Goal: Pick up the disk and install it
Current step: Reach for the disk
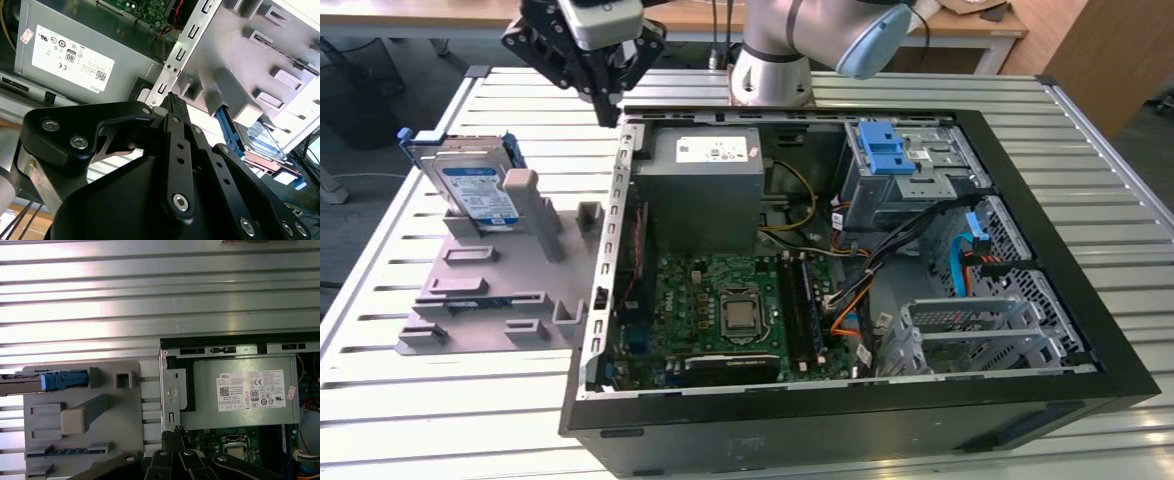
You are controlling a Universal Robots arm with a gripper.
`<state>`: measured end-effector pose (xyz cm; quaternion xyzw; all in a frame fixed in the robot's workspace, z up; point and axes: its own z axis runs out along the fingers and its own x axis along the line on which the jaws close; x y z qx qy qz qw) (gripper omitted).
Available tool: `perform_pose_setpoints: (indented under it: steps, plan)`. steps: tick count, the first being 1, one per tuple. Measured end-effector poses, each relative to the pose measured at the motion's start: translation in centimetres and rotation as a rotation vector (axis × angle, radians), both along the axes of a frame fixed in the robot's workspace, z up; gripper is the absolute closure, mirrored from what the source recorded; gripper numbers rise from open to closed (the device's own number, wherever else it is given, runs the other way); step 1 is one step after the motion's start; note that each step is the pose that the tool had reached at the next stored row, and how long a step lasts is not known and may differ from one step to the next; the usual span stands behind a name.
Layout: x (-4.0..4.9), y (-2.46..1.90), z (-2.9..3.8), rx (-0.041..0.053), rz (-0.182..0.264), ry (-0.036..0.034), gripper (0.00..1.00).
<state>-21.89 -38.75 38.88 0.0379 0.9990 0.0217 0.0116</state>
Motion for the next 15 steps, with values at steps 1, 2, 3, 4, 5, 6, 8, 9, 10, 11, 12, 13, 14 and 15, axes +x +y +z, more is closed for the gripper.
perform_pose_setpoints:
  steps: [1, 2, 3, 4, 5, 6, 8, 9, 10, 11, 12, 13, 14, 15]
  plan:
    - [-0.03, 0.00, 0.00, -0.0001, 0.000, 0.0001, 0.89]
    - [-0.06, 0.00, 0.00, 0.0000, 0.000, 0.0001, 0.89]
    - [-0.08, 0.00, -0.01, 0.0000, 0.000, 0.0001, 0.89]
    - [-0.11, 0.00, -0.01, -0.0001, 0.000, 0.0002, 0.89]
    - [-0.14, 0.00, -0.02, 0.0000, 0.000, 0.0002, 0.89]
    - [-0.18, 0.01, -0.02, 0.0000, 0.000, 0.0002, 0.89]
    - [-0.30, 0.02, -0.03, 0.0000, 0.000, 0.0002, 0.89]
    - [-0.39, 0.04, -0.03, -0.0001, 0.000, 0.0003, 0.89]
    - [-0.49, 0.07, -0.03, -0.0001, 0.000, 0.0003, 0.89]
    - [-0.59, 0.11, -0.04, -0.0001, 0.000, 0.0002, 0.89]
    - [-0.69, 0.16, -0.05, -0.0001, 0.000, 0.0002, 0.89]
    - [-0.79, 0.20, -0.05, -0.0001, 0.000, 0.0003, 0.89]
    - [-0.90, 0.25, -0.05, -0.0001, 0.000, 0.0003, 0.89]
    - [-1.01, 0.31, -0.05, 0.0000, 0.000, 0.0002, 0.89]
